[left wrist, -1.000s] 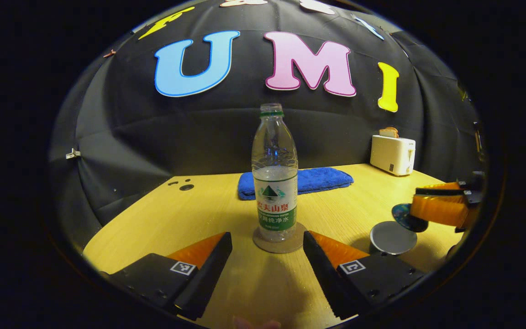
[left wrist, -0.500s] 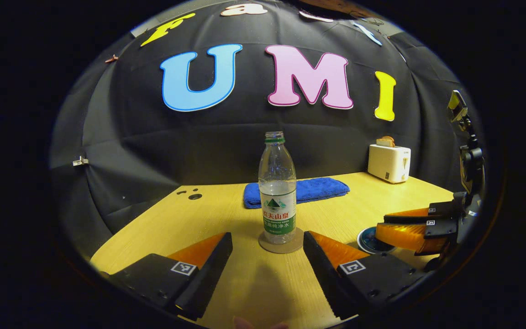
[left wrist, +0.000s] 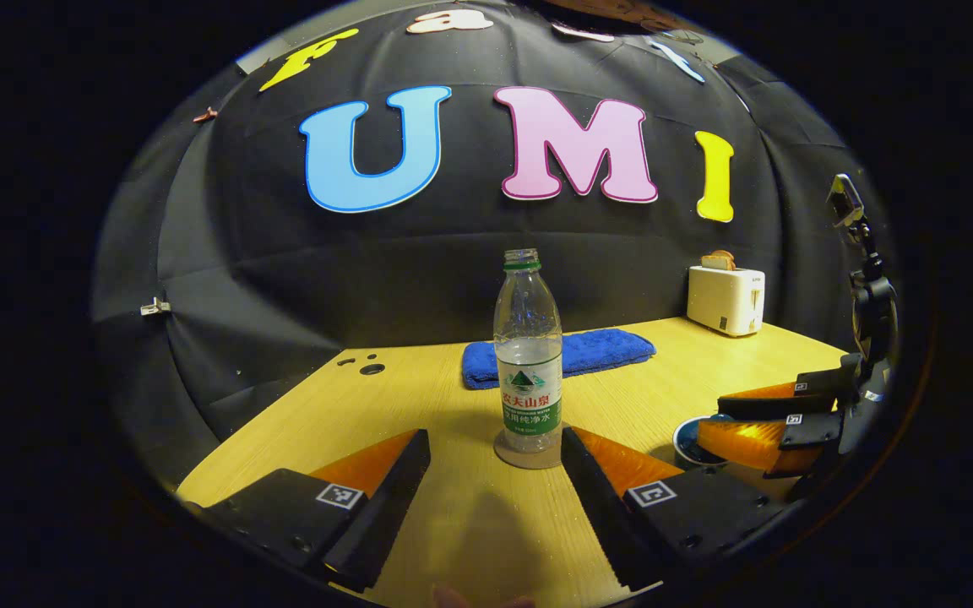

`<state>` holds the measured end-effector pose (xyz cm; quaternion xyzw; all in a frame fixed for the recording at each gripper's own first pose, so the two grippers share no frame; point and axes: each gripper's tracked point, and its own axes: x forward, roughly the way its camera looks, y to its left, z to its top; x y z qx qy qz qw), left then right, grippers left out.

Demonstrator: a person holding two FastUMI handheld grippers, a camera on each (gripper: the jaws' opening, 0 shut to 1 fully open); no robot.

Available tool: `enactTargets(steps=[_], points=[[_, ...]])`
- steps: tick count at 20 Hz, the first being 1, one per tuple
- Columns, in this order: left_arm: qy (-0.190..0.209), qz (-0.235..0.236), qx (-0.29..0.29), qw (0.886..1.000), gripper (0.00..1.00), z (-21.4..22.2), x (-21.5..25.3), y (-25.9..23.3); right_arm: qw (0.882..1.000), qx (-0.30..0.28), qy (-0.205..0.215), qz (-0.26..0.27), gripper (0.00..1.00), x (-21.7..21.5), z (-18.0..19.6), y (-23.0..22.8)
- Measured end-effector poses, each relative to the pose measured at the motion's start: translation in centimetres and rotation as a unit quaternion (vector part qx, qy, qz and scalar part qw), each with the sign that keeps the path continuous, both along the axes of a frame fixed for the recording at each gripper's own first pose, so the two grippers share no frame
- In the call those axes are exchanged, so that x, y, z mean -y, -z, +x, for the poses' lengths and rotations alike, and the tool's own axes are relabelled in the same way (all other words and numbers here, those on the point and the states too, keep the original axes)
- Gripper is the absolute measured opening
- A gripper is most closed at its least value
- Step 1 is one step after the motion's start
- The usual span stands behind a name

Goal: Open the teacup lid with one hand, grasp the water bottle and pour water into the teacup with the other hand; after pouring, place the water bottle on the coaster and then close the teacup lid.

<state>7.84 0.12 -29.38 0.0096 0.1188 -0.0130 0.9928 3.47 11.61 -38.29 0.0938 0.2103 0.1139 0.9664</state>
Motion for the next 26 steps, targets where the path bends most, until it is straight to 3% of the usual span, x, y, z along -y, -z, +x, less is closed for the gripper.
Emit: enactTargets(steps=[1, 5, 7, 18, 26], points=[[-0.001, -0.001, -0.001, 1.000, 0.98, -0.1, 0.0, 0.0, 1.000, 0.000, 0.002, 0.002, 0.61, 0.1, 0.0, 0.1], [-0.005, -0.001, 0.001, 1.000, 0.98, -0.2, 0.1, -1.1, 1.000, 0.009, 0.017, 0.009, 0.90, 1.1, -0.1, -1.7], [-0.007, -0.002, 0.006, 1.000, 0.98, -0.3, 0.2, -2.4, 1.000, 0.017, 0.025, 0.006, 0.99, 2.0, -0.1, -3.3], [-0.015, -0.009, 0.048, 0.999, 0.98, -1.0, 0.7, -16.0, 0.994, 0.081, 0.069, -0.026, 0.99, 9.8, 1.8, -19.7], [-0.029, 0.000, 0.084, 0.996, 0.98, -2.6, -1.3, -24.8, 0.987, 0.128, 0.084, -0.039, 0.98, 11.9, 0.9, -30.0]])
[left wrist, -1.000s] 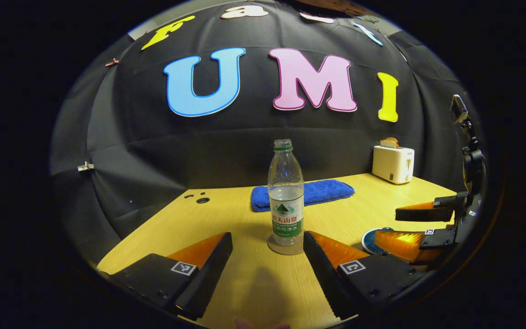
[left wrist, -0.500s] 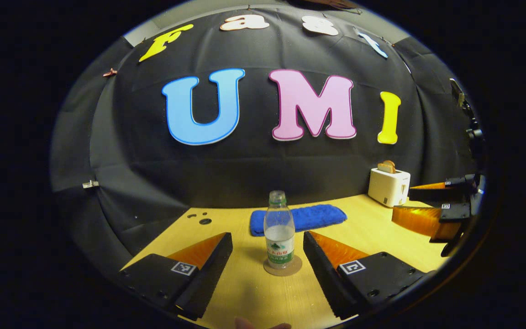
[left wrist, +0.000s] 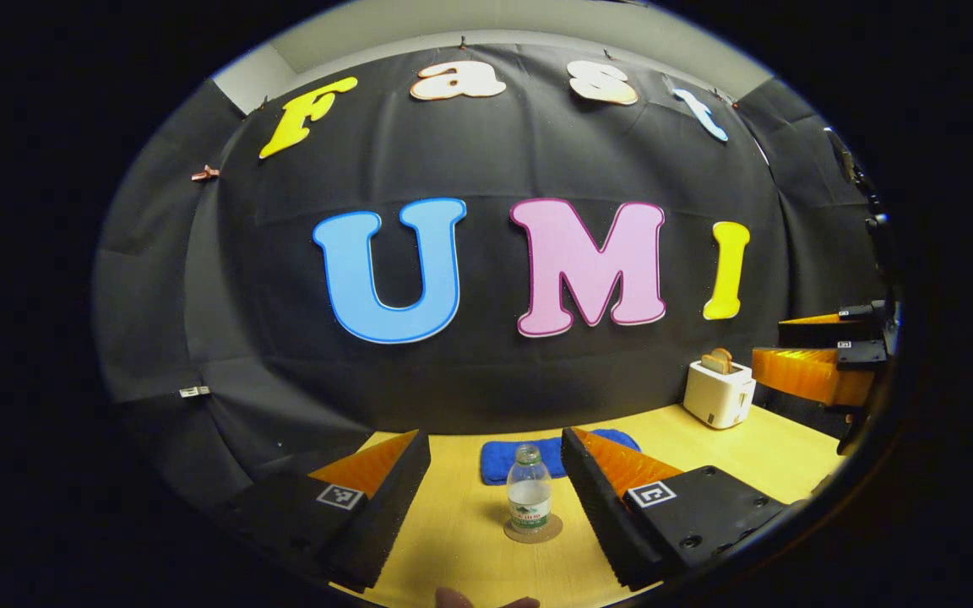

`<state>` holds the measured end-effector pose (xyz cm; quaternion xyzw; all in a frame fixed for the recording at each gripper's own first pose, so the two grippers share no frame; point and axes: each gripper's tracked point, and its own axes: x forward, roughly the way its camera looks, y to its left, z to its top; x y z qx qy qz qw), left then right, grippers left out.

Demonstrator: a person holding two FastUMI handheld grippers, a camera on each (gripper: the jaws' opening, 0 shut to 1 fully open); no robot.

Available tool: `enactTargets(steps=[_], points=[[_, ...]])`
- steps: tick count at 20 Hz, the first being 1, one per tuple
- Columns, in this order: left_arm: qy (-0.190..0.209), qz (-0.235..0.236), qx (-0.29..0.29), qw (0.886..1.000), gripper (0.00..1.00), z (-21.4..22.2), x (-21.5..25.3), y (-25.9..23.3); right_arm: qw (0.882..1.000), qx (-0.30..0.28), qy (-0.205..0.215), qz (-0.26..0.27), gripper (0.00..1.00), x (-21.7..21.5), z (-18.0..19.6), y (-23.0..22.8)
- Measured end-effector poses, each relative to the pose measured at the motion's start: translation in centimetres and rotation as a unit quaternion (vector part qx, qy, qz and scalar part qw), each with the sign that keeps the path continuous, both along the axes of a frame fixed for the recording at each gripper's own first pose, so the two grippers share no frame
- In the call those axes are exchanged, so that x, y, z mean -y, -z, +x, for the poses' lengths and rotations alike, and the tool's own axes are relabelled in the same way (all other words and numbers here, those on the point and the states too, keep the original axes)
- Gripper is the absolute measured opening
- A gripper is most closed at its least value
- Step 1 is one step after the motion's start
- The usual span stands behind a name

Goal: Open the teacup lid with one hand, grasp the water bottle and pour water into the teacup with the other hand; after pouring, place the water bottle on the coaster and then close the teacup lid.

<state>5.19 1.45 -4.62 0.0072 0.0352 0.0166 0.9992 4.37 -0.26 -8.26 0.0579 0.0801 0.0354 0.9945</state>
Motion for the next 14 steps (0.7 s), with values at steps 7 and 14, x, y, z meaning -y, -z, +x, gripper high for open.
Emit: enactTargets(steps=[7, 14], points=[[-0.015, -0.007, 0.013, 1.000, 0.98, -1.6, -2.0, -2.6, 1.000, 0.017, 0.015, 0.000, 0.98, 0.9, -2.2, -3.8], [-0.013, 0.000, 0.024, 1.000, 0.98, -2.1, -2.3, -3.4, 0.999, 0.024, 0.023, -0.008, 0.98, 1.2, -3.3, -4.4]])
